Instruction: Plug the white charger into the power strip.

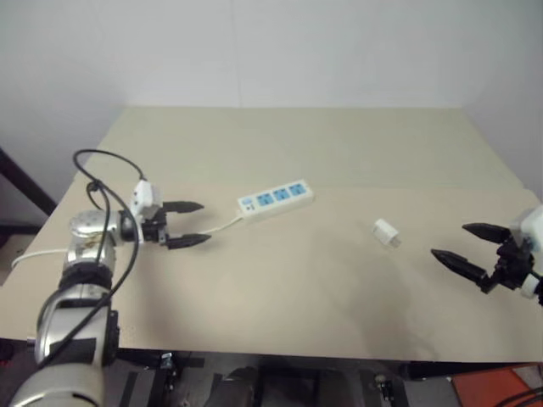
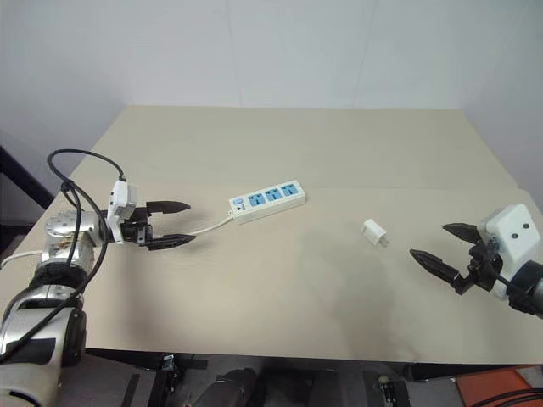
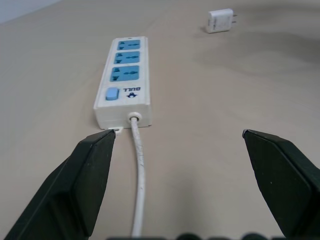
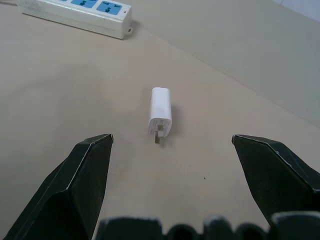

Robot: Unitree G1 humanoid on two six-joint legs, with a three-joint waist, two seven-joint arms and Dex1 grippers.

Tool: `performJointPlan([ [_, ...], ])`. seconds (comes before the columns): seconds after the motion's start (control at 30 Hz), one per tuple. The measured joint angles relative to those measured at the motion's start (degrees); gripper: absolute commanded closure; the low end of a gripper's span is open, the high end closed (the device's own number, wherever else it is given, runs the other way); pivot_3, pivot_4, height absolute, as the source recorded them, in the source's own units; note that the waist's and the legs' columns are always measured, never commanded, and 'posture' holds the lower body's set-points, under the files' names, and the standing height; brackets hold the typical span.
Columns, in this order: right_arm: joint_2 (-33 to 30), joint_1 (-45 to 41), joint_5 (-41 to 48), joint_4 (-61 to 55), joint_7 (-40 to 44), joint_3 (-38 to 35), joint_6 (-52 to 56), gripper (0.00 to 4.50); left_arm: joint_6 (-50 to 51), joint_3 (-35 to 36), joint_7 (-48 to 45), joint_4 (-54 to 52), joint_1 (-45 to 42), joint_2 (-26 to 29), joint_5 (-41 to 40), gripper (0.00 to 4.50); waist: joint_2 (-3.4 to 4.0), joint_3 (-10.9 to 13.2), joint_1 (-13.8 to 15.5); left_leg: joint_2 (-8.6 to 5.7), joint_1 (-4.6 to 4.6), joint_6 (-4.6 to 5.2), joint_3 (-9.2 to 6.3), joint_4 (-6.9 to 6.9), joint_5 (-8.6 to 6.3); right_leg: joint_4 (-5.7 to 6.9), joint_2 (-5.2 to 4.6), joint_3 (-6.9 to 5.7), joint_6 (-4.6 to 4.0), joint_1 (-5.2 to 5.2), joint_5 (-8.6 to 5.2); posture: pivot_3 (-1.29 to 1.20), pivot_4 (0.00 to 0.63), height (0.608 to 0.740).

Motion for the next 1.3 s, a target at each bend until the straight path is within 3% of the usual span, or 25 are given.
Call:
performJointPlan([
  [0.23,1.06,0.01,-0.48,-2.8,-2.32,1.91,0.08,0.0,-4.42,-1.0,4.49,10.04,-6.93,-3.3,5.15,0.02,-0.04,0.02,0.1,-0.01,-0.04,0.01,0.03,0.02,-0.01,0.0,-0.01,0.0,0.03,0.0,-0.02,0.0,0.15,0.74],
  [0.37,1.44,0.04,-0.42,-3.61,-4.05,1.94,0.59,0.0,-7.22,-3.26,12.79,13.73,-9.09,-5.2,10.75,0.02,-0.06,0.03,0.08,-0.01,-0.05,0.01,0.08,0.02,-0.01,-0.01,-0.02,0.04,0.04,0.0,-0.02,0.0,0.15,0.74],
  [0.93,4.4,5.68,-0.28,-11.09,-7.42,0.0,3.58,0.0,-1.26,-3.31,26.78,18.09,-10.16,-11.94,18.03,0.02,-0.1,0.05,0.11,-0.02,-0.05,0.13,0.15,0.1,-0.08,0.03,-0.02,0.07,0.15,0.0,-0.08,0.0,0.15,0.74],
  [1.07,4.7,6.34,-0.29,-11.83,-8.09,-0.14,4.21,0.0,2.26,-3.66,27.31,18.09,-11.71,-12.33,19.56,0.86,-0.1,0.05,0.14,-0.03,-0.01,0.15,0.17,0.12,-0.09,0.03,-0.02,0.08,0.15,0.05,-0.08,0.0,0.15,0.74],
  [1.3,5.72,6.34,-0.29,-11.89,-9.07,-0.13,4.37,0.0,3.23,-3.86,27.29,18.01,-12.1,-13.25,20.59,3.07,-0.09,0.05,0.09,-0.02,0.08,0.16,0.24,0.11,-0.1,0.06,-0.01,0.14,0.16,0.09,-0.08,0.0,0.15,0.74],
])
